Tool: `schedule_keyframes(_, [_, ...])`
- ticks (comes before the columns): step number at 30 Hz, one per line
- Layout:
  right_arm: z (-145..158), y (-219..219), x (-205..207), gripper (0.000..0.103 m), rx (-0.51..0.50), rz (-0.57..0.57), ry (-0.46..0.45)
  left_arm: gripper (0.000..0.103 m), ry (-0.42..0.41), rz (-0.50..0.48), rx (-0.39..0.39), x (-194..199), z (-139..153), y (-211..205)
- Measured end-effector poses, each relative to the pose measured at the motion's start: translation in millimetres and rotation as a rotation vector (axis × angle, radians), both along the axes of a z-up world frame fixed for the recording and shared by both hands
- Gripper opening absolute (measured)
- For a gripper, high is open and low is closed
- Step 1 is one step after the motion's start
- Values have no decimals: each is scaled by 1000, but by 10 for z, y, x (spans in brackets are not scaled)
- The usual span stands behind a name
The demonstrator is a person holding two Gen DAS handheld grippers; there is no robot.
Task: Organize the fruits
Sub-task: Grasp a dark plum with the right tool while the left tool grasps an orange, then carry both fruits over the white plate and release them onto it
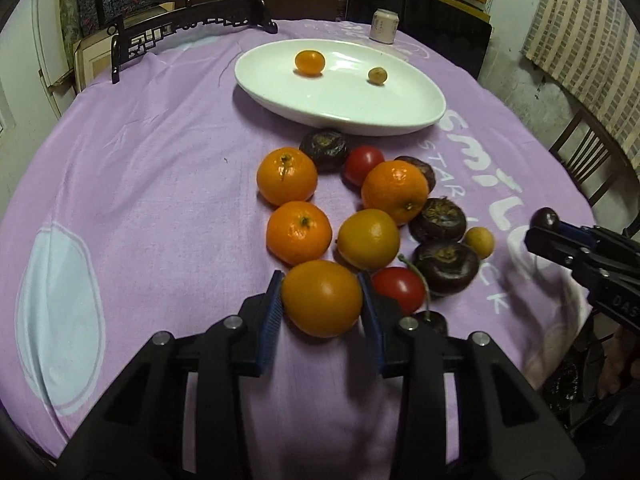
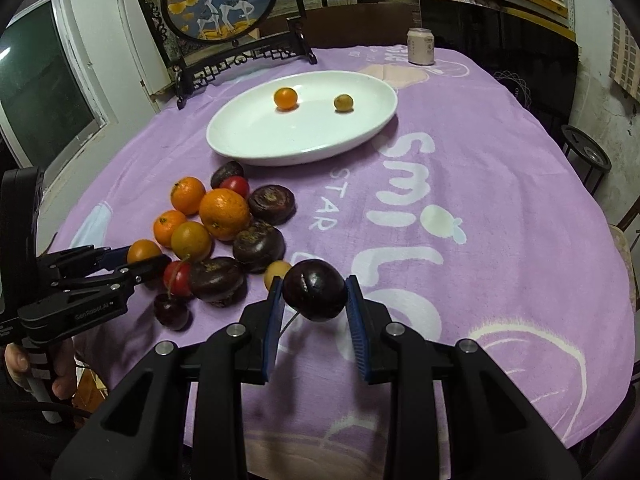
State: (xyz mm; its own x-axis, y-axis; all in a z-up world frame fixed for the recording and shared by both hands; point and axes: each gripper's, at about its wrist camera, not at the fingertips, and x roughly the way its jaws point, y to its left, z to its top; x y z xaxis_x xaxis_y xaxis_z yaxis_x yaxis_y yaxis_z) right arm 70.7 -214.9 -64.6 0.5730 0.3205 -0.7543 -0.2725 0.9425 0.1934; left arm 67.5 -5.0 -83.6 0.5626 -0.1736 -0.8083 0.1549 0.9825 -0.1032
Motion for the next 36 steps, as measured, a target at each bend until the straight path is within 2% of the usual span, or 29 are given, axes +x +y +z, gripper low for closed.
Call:
schedule_keyframes(7, [60,39,45,31,16,11,-8,37,-30,-25,-29,-3,255,6])
schedule_keyframes(11, [137,78,157,31,15,28,-21,37,-52,-47,-24,231,456,-6])
schedule_keyframes(15, [391,204,498,31,16,95,-69,37,-51,-28,-22,798,685,26])
schedule_keyframes(16, [446,238,608,31,19,113,-80,37,-43,-2,-26,1056,747,52])
schedule_keyframes(19, [545,385,1085,31,70,170,-63,37,-36,43,-39,1588,819,66])
schedule_keyframes(23, [464,670,1775,31,29,181,-44,37,-19,101,-18,2301,745,22])
schedule_keyframes(25, [282,777,2129,31,-8,172,2,37,12,127,-33,2528,633,36])
schedule_keyframes(27, [89,807,2372,31,5,168,71,37,46,144,-44,2667,499,55])
schedule_keyframes(29, [-1,811,2470,31,14,175,96,38,74,139,-43,2761,384,52])
schedule_keyframes(32, [-66,875,2551,31,-31,183,88,38,85,141,-33,2826,295,62])
schedule_keyframes(36, [-105,942,2630,31,-58,190,84,38,85,147,-25,2860,271,68])
